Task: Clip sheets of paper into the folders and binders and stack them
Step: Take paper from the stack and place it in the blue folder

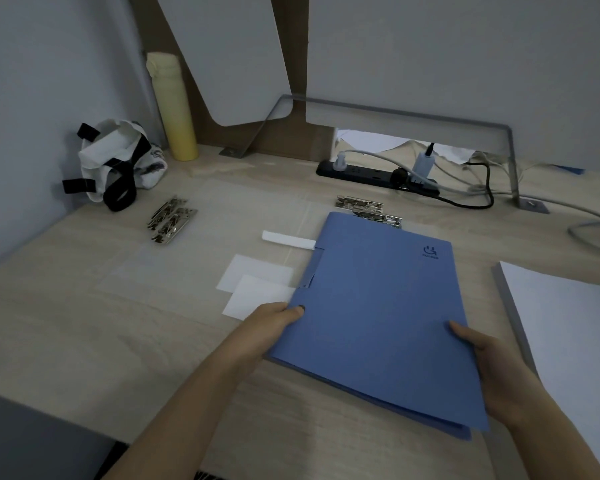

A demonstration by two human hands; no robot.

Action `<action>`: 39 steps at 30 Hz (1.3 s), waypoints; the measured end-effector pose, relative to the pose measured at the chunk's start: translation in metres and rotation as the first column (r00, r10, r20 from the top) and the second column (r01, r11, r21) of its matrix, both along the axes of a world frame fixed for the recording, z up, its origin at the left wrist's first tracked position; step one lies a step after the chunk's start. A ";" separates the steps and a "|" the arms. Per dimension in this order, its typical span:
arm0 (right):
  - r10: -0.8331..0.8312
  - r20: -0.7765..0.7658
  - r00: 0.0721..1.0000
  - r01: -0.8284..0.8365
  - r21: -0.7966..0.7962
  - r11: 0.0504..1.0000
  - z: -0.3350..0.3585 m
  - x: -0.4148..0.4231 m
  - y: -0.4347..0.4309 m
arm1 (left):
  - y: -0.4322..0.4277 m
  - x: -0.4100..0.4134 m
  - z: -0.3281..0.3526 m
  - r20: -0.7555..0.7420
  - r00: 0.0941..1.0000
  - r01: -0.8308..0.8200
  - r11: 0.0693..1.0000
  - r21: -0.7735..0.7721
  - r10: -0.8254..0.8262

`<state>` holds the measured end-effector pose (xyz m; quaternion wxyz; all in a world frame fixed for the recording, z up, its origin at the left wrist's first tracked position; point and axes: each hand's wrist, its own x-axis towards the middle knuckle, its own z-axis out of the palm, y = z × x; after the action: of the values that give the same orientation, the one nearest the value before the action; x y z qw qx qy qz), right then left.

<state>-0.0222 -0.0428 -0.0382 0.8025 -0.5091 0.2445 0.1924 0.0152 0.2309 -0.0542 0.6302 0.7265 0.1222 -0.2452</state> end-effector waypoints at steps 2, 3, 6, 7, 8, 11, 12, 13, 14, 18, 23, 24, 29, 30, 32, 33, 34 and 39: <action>-0.012 -0.013 1.000 0.012 -0.012 1.000 0.000 0.000 0.001 | 0.000 -0.001 0.002 -0.023 0.999 -0.038 0.999 -0.038 0.038; -0.016 -0.018 1.000 0.016 -0.019 1.000 0.002 0.000 0.003 | -0.001 -0.002 0.002 -0.020 0.999 -0.044 0.999 -0.024 0.044; -0.016 -0.013 1.000 0.014 -0.084 0.996 0.004 -0.001 0.004 | -0.003 -0.004 0.003 -0.012 0.998 -0.056 0.998 0.013 0.056; -0.006 -0.004 1.000 0.006 -0.131 0.991 0.006 -0.002 0.005 | -0.004 -0.005 0.003 -0.010 0.998 -0.060 0.998 0.016 0.061; -0.014 0.012 1.000 0.016 -0.201 0.980 0.005 -0.003 0.005 | -0.005 -0.006 0.003 -0.008 0.998 -0.065 0.998 0.017 0.065; -0.023 0.125 0.992 0.085 -0.520 0.850 0.005 -0.006 0.005 | -0.006 -0.010 0.002 0.008 0.996 -0.086 0.996 0.008 0.086; 0.006 0.171 0.985 0.104 -0.624 0.774 0.006 -0.008 0.004 | -0.007 -0.012 0.003 0.014 0.995 -0.096 0.995 0.000 0.096; 0.038 0.189 0.981 0.107 -0.697 0.709 0.007 -0.009 0.003 | -0.007 -0.013 0.003 0.016 0.994 -0.105 0.994 -0.007 0.105; 0.061 0.188 0.980 0.098 -0.732 0.674 0.008 -0.010 0.002 | -0.008 -0.015 0.003 0.014 0.993 -0.116 0.993 -0.011 0.116; 0.095 0.095 0.991 -0.012 -0.642 0.766 0.020 -0.014 -0.005 | -0.011 -0.021 0.004 -0.004 0.991 -0.132 0.989 -0.072 0.132; 0.054 0.045 0.998 -0.013 -0.632 0.774 0.020 -0.011 -0.012 | -0.019 -0.028 0.005 0.005 0.992 -0.127 0.988 -0.087 0.128; 0.053 0.041 0.998 -0.015 -0.633 0.774 0.019 -0.010 -0.014 | -0.020 -0.029 0.004 0.001 0.992 -0.127 0.988 -0.086 0.127; 0.059 0.028 0.998 -0.033 -0.555 0.831 0.021 -0.009 -0.023 | -0.027 -0.030 0.002 -0.033 0.995 -0.095 0.989 -0.116 0.092; 0.068 0.045 0.997 -0.032 -0.547 0.836 0.021 -0.008 -0.024 | -0.028 -0.030 0.003 -0.039 0.997 -0.078 0.988 -0.130 0.074; 0.068 0.072 0.995 -0.019 -0.533 0.846 0.018 -0.009 -0.023 | -0.029 -0.028 0.006 -0.049 0.998 -0.050 0.989 -0.140 0.043; 0.060 0.078 0.995 -0.011 -0.524 0.852 0.016 -0.010 -0.023 | -0.029 -0.027 0.008 -0.055 0.998 -0.029 0.990 -0.137 0.021; 0.050 0.082 0.995 -0.001 -0.514 0.858 0.013 -0.010 -0.024 | -0.028 -0.026 0.011 -0.060 0.998 -0.007 0.991 -0.135 -0.001; 0.044 0.116 0.992 0.012 -0.445 0.896 0.006 -0.016 -0.019 | -0.027 -0.009 0.022 0.139 0.988 0.042 0.982 0.184 -0.068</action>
<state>-0.0384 -0.0618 -0.0324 0.6771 -0.6917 0.2276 0.1064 0.0064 0.2042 -0.0323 0.5621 0.7995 0.0779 -0.1972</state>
